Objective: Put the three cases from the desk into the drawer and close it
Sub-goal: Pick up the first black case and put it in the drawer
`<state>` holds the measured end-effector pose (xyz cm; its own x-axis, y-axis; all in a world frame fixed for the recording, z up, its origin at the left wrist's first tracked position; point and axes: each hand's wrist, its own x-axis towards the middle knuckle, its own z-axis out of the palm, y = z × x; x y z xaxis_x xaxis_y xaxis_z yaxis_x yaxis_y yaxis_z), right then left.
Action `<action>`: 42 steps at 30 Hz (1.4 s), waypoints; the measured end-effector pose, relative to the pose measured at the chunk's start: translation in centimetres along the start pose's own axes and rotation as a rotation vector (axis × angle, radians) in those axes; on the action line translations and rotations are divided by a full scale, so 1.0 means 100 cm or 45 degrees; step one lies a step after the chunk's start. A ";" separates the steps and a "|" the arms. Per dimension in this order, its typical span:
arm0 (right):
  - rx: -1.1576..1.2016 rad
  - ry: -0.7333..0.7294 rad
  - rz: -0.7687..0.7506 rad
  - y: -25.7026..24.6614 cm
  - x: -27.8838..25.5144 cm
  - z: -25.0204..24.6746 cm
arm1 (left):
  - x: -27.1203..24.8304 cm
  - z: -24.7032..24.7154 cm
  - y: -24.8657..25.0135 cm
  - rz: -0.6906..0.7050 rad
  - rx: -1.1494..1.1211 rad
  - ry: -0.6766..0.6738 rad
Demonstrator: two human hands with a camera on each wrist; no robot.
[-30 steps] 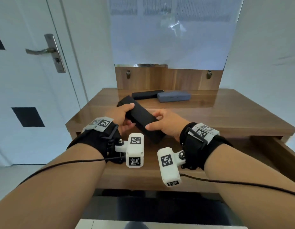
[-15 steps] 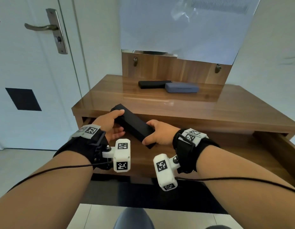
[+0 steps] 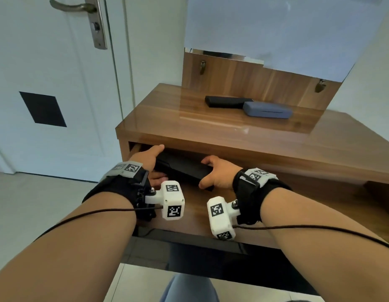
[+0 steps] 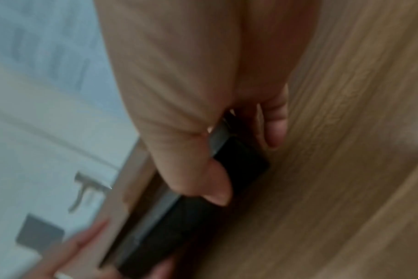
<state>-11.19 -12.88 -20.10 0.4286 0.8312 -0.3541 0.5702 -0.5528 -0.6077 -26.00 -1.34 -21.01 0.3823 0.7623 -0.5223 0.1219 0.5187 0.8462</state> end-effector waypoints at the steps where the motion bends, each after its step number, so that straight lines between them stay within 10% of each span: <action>1: -0.024 0.018 0.016 0.000 0.005 0.004 | 0.002 0.000 -0.002 -0.004 0.017 -0.005; 19: -0.035 0.536 0.073 -0.007 0.048 0.047 | 0.008 -0.007 -0.018 0.006 0.210 -0.040; 42: -0.053 0.370 -0.075 -0.007 -0.002 0.015 | -0.031 0.004 -0.020 0.054 0.308 -0.115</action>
<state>-12.68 -12.58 -20.66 0.5731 0.8137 -0.0970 0.6256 -0.5108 -0.5897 -27.01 -4.89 -21.01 0.4705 0.7382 -0.4834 0.3155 0.3708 0.8735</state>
